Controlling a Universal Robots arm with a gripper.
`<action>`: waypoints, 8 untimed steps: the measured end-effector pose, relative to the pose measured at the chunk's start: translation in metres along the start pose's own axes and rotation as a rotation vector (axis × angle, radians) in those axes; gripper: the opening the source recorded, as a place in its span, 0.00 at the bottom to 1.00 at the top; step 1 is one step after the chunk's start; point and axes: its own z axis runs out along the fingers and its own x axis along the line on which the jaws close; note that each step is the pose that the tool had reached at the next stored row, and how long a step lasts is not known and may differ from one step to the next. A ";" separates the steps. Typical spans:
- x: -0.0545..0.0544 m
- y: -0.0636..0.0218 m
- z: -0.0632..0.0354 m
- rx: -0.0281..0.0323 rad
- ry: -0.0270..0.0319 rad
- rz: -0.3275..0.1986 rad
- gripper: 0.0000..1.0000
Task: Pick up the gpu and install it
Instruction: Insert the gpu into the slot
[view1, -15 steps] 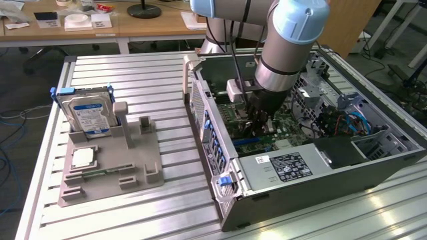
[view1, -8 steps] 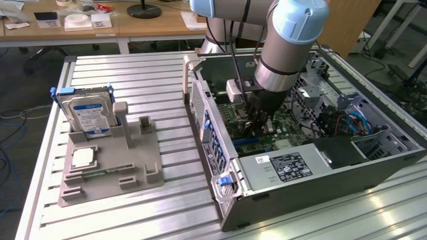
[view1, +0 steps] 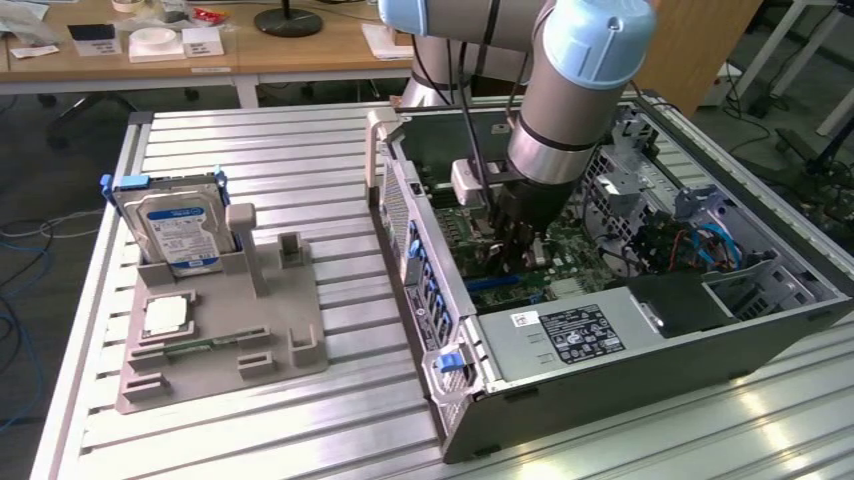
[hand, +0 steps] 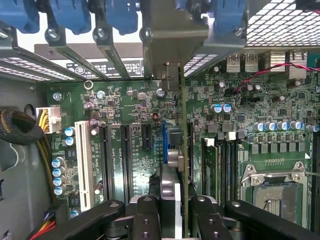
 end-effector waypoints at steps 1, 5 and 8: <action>0.000 0.0001 0.0004 0.0000 -0.0001 0.000 0.28; 0.001 0.0001 0.0009 -0.0003 -0.0003 0.000 0.28; 0.001 0.0000 0.0021 -0.0004 -0.0001 0.000 0.28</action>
